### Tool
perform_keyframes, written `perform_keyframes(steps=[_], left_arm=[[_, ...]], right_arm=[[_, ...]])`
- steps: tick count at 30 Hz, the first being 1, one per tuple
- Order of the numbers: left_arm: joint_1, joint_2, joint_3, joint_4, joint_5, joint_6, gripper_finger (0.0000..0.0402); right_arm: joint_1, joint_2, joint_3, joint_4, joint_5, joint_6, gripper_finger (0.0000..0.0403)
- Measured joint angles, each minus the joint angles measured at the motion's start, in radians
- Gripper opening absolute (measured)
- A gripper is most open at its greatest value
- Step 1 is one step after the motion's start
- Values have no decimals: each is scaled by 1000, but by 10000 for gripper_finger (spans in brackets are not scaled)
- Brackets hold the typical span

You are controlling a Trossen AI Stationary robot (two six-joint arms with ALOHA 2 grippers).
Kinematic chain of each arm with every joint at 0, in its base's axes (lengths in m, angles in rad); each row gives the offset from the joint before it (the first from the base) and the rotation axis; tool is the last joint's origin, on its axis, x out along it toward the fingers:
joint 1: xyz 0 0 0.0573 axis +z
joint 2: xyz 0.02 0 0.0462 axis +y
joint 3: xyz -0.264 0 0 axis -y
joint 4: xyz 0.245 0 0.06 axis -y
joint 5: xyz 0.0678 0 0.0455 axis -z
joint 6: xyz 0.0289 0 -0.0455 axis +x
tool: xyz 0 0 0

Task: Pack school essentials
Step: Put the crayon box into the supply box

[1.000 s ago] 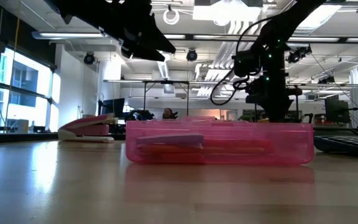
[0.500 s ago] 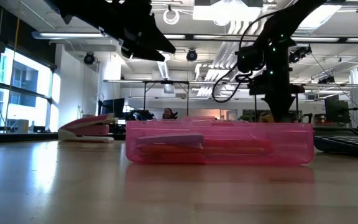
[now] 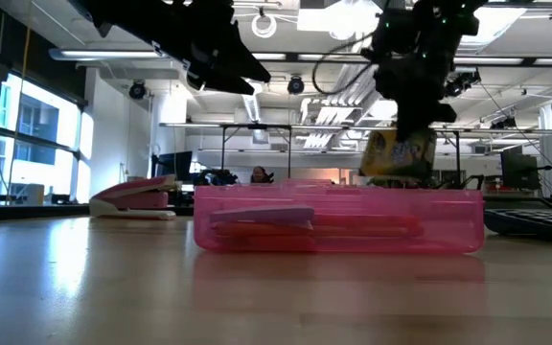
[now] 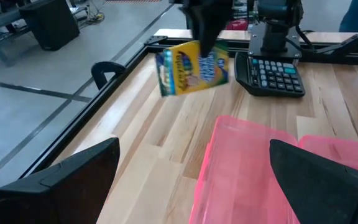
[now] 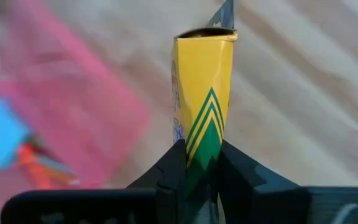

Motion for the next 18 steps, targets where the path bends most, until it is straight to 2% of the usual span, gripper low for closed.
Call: perform_keyframes(steps=[8, 18], left_arm=[[0, 0, 0, -1, -3, 0, 400], [0, 0, 0, -2, -4, 0, 400]], right_arm=[[205, -3, 0, 108, -83, 59, 60], [366, -2, 0, 231, -160, 102, 60]])
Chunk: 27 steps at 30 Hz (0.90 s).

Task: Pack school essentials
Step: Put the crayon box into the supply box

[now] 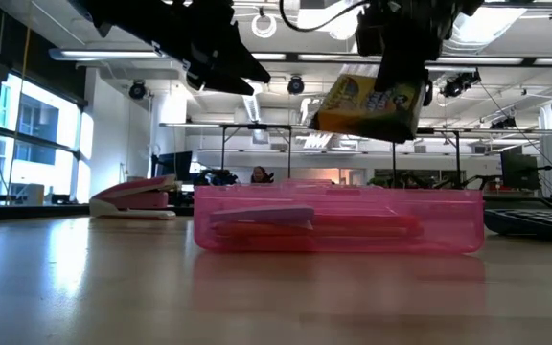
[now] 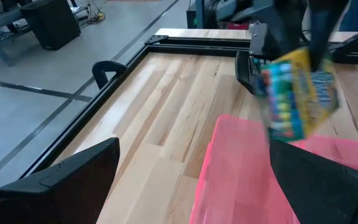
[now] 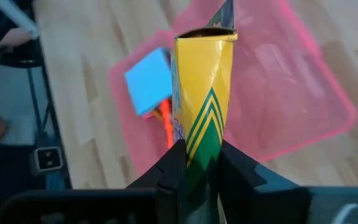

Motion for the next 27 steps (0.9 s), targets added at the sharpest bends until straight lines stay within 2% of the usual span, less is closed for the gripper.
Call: perform_keyframes(steps=[5, 12, 17, 27], left_arm=[[0, 0, 0, -2, 0, 0, 400], [0, 0, 0, -5, 0, 0, 400], [0, 0, 0, -5, 0, 0, 400], [0, 0, 0, -4, 0, -1, 400]], right_arm=[[54, 45, 0, 26, -10, -2, 60], [109, 166, 0, 107, -92, -87, 60], [132, 209, 0, 213, -187, -124, 60], [141, 292, 0, 229, -240, -299, 60]])
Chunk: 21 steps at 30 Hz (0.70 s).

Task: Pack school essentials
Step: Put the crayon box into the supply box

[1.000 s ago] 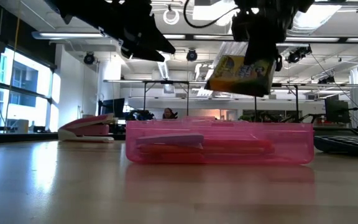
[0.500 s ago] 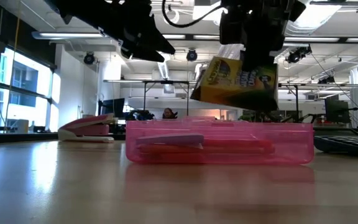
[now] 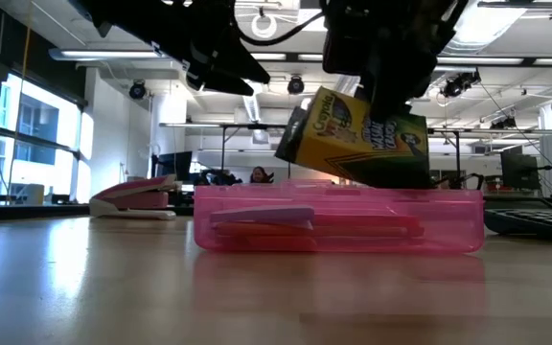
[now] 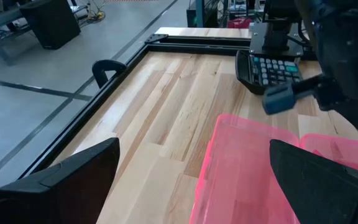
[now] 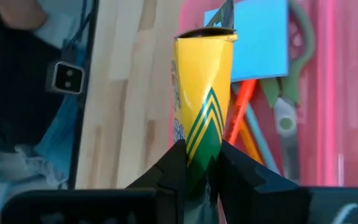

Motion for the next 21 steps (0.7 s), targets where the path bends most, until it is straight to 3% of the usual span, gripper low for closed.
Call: perform_keyframes(steps=[6, 21], left_arm=[[0, 0, 0, 0, 0, 0, 400], [0, 0, 0, 0, 0, 0, 400]], right_arm=[[0, 28, 0, -1, -69, -48, 60], [-3, 42, 0, -3, -30, -71, 60]])
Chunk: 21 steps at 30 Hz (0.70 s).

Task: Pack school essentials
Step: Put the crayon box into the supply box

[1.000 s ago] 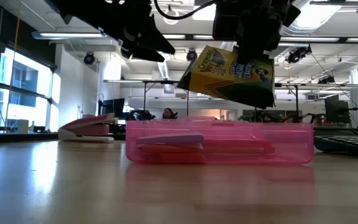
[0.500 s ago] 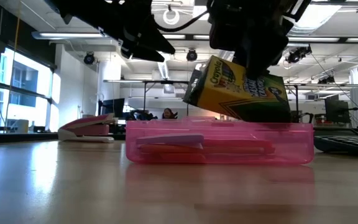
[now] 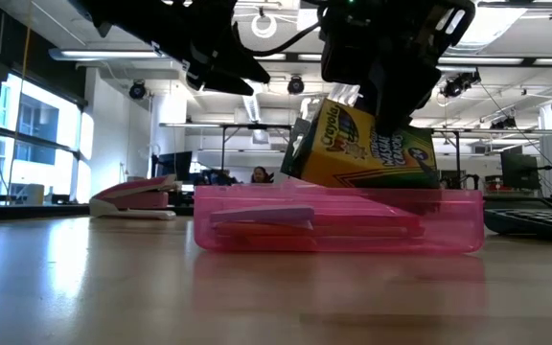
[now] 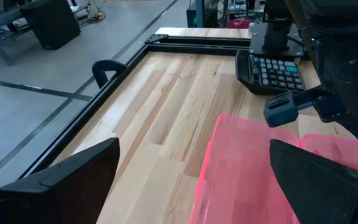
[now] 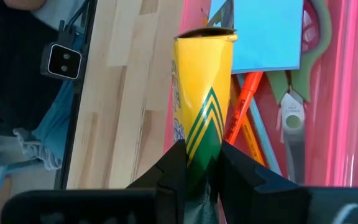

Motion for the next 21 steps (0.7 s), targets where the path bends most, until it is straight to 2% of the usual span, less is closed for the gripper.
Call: perform_keyframes(steps=[7, 16, 21], left_arm=[[0, 0, 0, 0, 0, 0, 400], [0, 0, 0, 0, 0, 0, 400], [0, 0, 0, 0, 0, 0, 400]], right_arm=[[0, 0, 0, 0, 1, 0, 67], [2, 0, 0, 0, 31, -9, 143], [1, 0, 0, 1, 54, -15, 167]])
